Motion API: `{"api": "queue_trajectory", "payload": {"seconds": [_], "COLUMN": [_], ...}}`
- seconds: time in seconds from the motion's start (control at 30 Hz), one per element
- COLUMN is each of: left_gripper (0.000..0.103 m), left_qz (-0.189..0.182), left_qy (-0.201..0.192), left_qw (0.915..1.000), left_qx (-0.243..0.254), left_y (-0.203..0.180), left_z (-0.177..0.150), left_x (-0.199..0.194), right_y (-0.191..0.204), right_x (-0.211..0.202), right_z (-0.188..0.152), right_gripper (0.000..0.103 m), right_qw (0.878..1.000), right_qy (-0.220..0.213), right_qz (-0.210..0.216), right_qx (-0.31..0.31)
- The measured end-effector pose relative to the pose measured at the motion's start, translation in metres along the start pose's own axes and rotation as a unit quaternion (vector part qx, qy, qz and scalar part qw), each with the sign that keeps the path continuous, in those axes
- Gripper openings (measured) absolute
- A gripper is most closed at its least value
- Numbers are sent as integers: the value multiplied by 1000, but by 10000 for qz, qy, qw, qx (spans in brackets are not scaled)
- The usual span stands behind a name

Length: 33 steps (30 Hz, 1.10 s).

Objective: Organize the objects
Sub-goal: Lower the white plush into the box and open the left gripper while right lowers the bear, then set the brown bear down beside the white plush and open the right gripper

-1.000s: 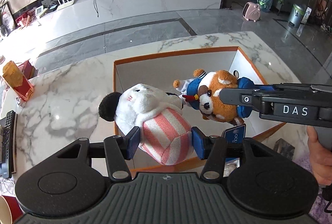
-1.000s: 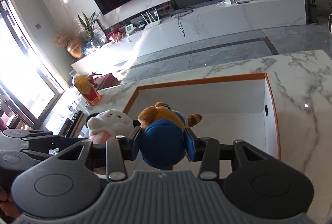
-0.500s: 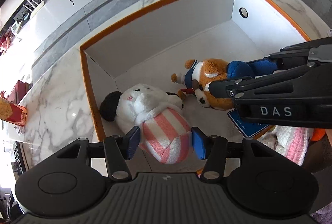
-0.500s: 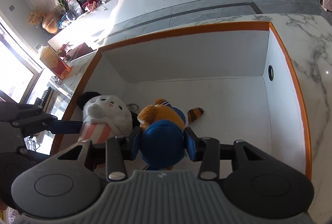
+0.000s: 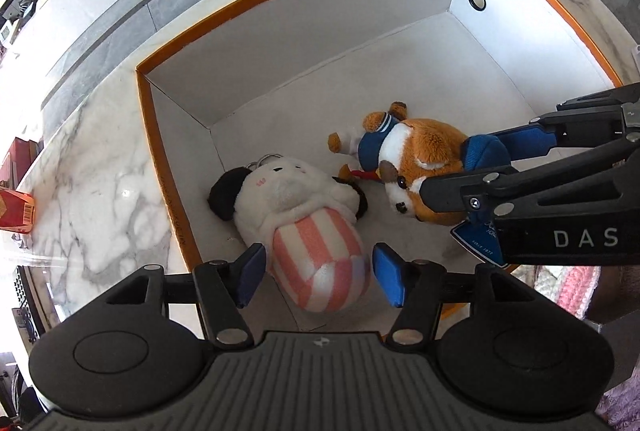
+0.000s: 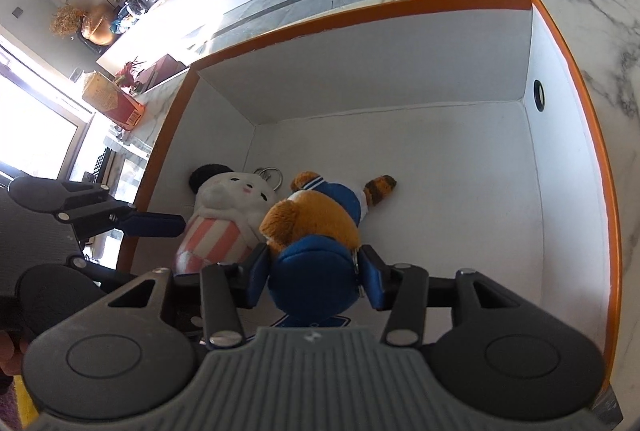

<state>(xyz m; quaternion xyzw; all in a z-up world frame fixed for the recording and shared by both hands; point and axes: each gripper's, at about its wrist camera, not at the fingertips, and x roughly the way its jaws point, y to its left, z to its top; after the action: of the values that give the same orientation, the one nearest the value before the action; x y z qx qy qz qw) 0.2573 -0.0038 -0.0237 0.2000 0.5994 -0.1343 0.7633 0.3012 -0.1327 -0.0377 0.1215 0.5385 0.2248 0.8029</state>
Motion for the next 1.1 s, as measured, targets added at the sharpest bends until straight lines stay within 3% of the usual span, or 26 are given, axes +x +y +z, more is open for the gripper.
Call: {"api": "queue_trajectory", "payload": {"seconds": [0.2, 0.43, 0.53, 0.57, 0.67, 0.93, 1.1], "left_gripper": [73, 73, 73, 73, 71, 65, 60], "left_qz": [-157, -99, 106, 211, 318, -309, -397], "left_qy": [-224, -1042, -1260, -1318, -1300, -1007, -983], "left_qw": [9994, 9932, 9894, 9877, 9848, 9776, 9762], "left_qx": [-226, -514, -713, -818, -1109, -1821, -1892], "left_y": [15, 30, 39, 44, 55, 77, 75], "left_z": [-7, -16, -21, -23, -27, -44, -47], "left_x": [-18, -60, -70, -71, -66, -45, -40], "right_y": [-9, -13, -13, -13, -13, -9, -9], "right_x": [-9, -20, -22, -21, -16, -10, 5], "right_z": [-4, 6, 12, 13, 11, 14, 19], "right_gripper": [55, 64, 63, 53, 44, 44, 41], "right_qw": [9998, 9996, 9997, 9997, 9993, 9987, 9983], "right_qy": [175, 256, 224, 223, 348, 484, 516], "right_qz": [83, 101, -40, -98, -85, -126, -274], "right_qx": [32, 17, -30, -72, -87, -56, -88]}}
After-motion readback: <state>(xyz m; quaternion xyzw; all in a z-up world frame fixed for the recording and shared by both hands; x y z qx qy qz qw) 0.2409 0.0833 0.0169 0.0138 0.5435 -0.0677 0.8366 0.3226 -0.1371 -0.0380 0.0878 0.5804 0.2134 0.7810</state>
